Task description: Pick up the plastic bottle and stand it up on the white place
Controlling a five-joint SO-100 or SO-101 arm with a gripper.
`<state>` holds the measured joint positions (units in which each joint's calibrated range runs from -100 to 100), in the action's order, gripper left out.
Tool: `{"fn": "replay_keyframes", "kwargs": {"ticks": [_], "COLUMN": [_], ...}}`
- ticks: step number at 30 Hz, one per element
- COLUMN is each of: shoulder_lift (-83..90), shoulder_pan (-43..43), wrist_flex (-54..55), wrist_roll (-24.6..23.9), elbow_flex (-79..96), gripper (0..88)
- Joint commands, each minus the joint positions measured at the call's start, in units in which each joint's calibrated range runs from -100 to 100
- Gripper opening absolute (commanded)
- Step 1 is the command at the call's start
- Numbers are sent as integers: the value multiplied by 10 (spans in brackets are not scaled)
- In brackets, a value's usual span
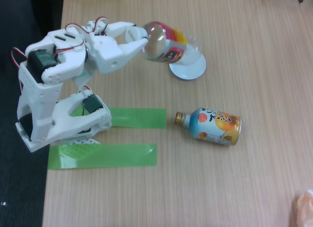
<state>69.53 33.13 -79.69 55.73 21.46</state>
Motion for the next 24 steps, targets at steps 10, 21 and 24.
{"fn": "replay_keyframes", "kwargs": {"ticks": [10, 21, 24], "shoulder_lift": [-7, -7, -7], "shoulder_pan": [2, 3, 3], "wrist_flex": [30, 30, 32], "wrist_roll": [-2, -2, 0], "elbow_flex": [28, 57, 63], "gripper": [89, 89, 89]}}
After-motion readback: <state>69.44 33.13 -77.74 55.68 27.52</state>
